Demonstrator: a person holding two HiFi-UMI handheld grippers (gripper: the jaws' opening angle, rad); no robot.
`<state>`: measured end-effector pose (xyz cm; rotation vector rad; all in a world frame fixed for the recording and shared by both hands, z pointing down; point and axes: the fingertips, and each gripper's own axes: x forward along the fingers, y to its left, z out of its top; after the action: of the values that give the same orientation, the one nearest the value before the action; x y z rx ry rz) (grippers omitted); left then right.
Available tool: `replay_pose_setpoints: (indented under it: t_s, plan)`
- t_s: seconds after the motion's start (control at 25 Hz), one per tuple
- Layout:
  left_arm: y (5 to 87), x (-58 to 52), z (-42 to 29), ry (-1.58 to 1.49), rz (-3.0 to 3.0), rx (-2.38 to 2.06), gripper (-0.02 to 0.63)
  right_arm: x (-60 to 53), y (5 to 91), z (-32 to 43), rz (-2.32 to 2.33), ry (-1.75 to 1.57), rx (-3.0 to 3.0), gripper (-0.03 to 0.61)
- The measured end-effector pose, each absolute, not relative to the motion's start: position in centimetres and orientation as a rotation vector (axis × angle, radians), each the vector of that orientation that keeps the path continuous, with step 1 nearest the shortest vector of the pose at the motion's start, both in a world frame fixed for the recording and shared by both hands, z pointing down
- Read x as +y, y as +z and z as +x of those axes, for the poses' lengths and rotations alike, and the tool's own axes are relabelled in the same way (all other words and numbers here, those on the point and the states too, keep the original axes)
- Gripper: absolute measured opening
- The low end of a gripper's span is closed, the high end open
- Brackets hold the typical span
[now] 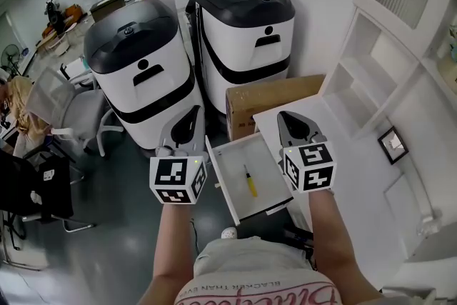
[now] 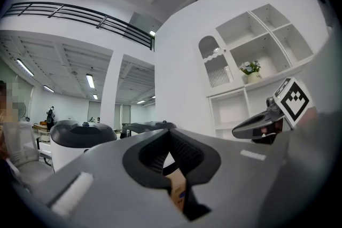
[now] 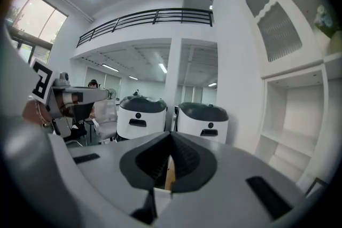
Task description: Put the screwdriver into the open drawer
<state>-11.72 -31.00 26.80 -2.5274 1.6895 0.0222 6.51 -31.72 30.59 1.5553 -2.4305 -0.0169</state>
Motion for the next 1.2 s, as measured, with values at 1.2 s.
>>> replay_pose_setpoints:
  t_s: [1.2]
  plan:
    - [21.4, -28.6, -12.1, 0.143, -2.419, 1.62, 0.011, -26.6, 19.1, 9.4, 1.786, -0.427, -2.535, 0.006]
